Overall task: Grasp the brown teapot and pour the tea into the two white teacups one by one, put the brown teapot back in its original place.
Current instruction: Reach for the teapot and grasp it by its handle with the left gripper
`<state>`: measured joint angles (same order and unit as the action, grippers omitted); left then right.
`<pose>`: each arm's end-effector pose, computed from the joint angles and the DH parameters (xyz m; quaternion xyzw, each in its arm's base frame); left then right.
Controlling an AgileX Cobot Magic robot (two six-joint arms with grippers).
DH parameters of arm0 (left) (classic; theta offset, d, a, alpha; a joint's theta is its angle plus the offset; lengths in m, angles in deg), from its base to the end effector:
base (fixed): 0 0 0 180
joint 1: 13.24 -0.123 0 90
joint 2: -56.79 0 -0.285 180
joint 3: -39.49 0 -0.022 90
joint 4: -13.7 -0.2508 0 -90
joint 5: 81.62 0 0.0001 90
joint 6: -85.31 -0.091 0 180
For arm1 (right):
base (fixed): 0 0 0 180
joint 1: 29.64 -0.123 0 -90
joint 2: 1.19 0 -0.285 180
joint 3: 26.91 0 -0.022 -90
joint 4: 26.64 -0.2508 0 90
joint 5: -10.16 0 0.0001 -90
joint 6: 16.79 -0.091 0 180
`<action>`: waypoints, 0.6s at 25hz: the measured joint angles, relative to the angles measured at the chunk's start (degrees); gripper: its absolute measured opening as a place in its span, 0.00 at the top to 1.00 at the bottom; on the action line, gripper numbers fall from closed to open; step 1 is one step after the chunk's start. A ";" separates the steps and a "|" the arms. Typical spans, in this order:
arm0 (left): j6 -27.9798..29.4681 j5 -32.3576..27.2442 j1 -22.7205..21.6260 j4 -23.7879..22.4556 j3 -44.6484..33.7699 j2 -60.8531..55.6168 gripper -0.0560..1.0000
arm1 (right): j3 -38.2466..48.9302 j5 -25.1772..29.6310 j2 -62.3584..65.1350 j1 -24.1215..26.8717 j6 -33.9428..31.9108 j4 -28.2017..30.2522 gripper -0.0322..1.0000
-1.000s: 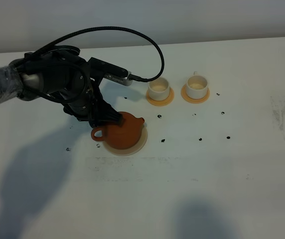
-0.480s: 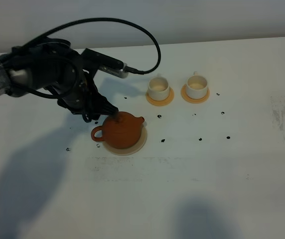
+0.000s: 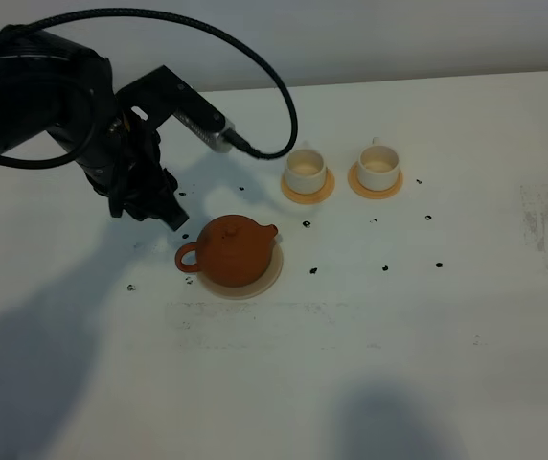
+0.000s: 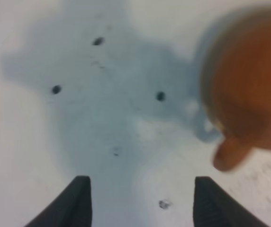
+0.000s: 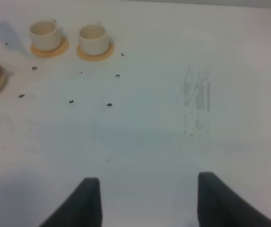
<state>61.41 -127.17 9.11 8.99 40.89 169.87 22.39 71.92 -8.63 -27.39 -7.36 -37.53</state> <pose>0.3610 -0.1426 0.2292 0.4053 0.8920 0.0371 0.1968 -0.0052 0.0154 0.2735 -0.0577 0.8536 0.0425 0.5160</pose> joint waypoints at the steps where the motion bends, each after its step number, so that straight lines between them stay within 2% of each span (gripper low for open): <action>1: -4.27 -1.15 -0.52 1.81 0.00 -0.05 0.49 | 0.00 0.00 0.00 0.00 0.00 0.00 0.52; 4: -14.13 -3.02 -2.35 6.18 -0.10 0.12 0.49 | 0.00 0.00 0.00 0.00 0.00 0.00 0.52; 11: -22.05 -2.15 -4.06 10.70 -0.10 2.66 0.49 | 0.00 0.00 0.00 0.00 0.00 0.00 0.52; 15: -31.18 -0.22 -4.06 15.26 -0.10 5.73 0.49 | 0.00 0.00 0.00 0.00 0.00 0.00 0.52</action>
<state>30.24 -127.39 5.05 24.25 40.79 175.60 22.39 71.92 -8.63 -27.39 -7.36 -37.53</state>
